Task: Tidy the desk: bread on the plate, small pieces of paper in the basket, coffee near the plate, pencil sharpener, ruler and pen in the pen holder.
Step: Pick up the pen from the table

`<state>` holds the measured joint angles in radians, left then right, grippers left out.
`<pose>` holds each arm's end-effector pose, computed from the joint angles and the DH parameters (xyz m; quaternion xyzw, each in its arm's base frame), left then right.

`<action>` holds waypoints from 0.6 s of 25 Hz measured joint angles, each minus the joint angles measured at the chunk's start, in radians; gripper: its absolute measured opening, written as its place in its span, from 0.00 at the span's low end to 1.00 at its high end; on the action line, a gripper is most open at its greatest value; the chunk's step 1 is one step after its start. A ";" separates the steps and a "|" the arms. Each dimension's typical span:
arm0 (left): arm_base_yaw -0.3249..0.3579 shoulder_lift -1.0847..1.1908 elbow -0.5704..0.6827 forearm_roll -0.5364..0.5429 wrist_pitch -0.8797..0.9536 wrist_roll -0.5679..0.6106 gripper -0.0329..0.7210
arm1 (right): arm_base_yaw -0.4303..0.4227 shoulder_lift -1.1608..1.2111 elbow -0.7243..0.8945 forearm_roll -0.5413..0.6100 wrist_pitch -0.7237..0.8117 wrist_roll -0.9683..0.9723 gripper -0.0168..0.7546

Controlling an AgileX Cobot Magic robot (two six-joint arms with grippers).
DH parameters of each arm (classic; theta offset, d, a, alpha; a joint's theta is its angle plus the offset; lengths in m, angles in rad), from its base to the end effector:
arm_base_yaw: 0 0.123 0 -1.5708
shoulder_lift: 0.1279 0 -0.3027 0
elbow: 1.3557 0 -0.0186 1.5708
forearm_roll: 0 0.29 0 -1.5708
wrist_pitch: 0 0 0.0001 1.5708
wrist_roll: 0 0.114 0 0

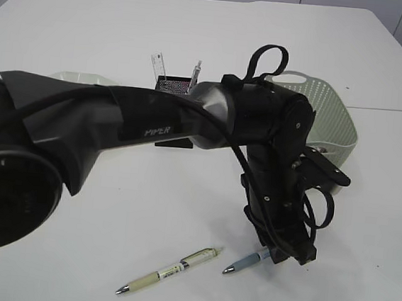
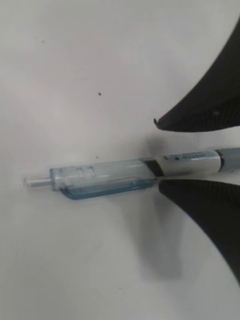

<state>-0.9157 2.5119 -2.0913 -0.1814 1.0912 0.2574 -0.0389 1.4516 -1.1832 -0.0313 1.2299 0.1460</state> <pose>0.3283 -0.4572 0.0800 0.5199 0.8470 -0.1022 0.0419 0.3089 -0.0154 0.2792 0.0880 0.9928 -0.0108 0.0804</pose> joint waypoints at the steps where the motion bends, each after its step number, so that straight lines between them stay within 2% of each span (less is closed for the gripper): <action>1: 0.000 0.000 0.000 0.000 -0.002 0.000 0.36 | 0.000 0.000 0.000 0.000 0.000 0.000 0.59; 15: 0.000 0.011 0.000 0.004 -0.006 0.001 0.35 | 0.000 0.000 0.000 0.000 0.000 0.000 0.59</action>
<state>-0.9157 2.5231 -2.0914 -0.1778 1.0852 0.2580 -0.0389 1.4516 -1.1832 -0.0313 1.2299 0.1460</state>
